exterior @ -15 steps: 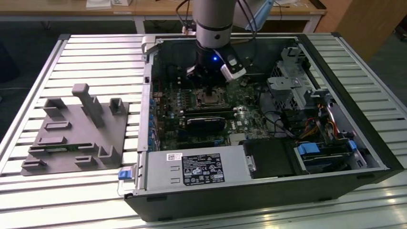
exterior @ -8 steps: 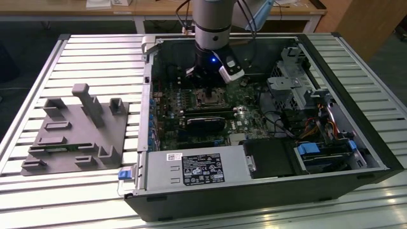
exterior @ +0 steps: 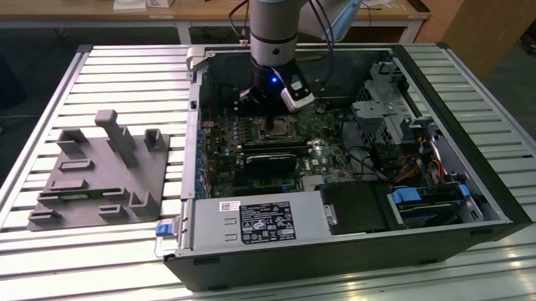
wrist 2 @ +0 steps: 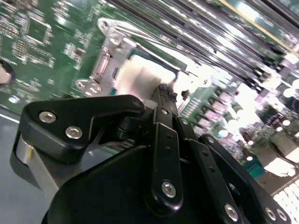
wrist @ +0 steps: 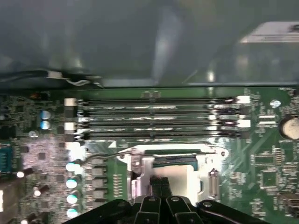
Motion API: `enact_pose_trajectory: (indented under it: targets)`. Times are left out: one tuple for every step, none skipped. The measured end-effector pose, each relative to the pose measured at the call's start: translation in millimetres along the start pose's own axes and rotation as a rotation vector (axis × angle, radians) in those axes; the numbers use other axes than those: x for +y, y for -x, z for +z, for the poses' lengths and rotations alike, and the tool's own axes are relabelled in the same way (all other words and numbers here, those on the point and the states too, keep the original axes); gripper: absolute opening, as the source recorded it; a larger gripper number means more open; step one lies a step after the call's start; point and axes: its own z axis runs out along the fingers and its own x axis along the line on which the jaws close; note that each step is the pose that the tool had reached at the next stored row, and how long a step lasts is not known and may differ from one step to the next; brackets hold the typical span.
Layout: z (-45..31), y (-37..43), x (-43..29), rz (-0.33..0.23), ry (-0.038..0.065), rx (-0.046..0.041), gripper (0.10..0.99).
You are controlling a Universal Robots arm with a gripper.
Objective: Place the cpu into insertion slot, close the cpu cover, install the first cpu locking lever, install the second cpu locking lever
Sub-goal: 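Close the cpu cover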
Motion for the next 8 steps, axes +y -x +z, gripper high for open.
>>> enact_pose_trajectory:
  targets:
    - [-0.1, -2.8, -0.1, 0.0, 0.0, -0.0002, 0.106]
    - [0.0, -5.2, -0.2, 0.0, 0.0, -0.0003, 0.106]
    - [0.3, -6.3, -0.2, 0.002, 0.0, -0.0005, 0.106]
    - [0.6, -6.3, -0.2, 0.01, 0.0, -0.0006, 0.106]
    - [0.9, -6.3, -0.2, 0.024, -0.001, -0.0008, 0.106]
    - [1.2, -6.4, -0.3, 0.036, -0.001, -0.0011, 0.106]
    - [1.5, -6.4, -0.3, 0.049, -0.001, -0.0015, 0.106]
    - [1.8, -6.4, -0.3, 0.06, -0.002, -0.0018, 0.106]
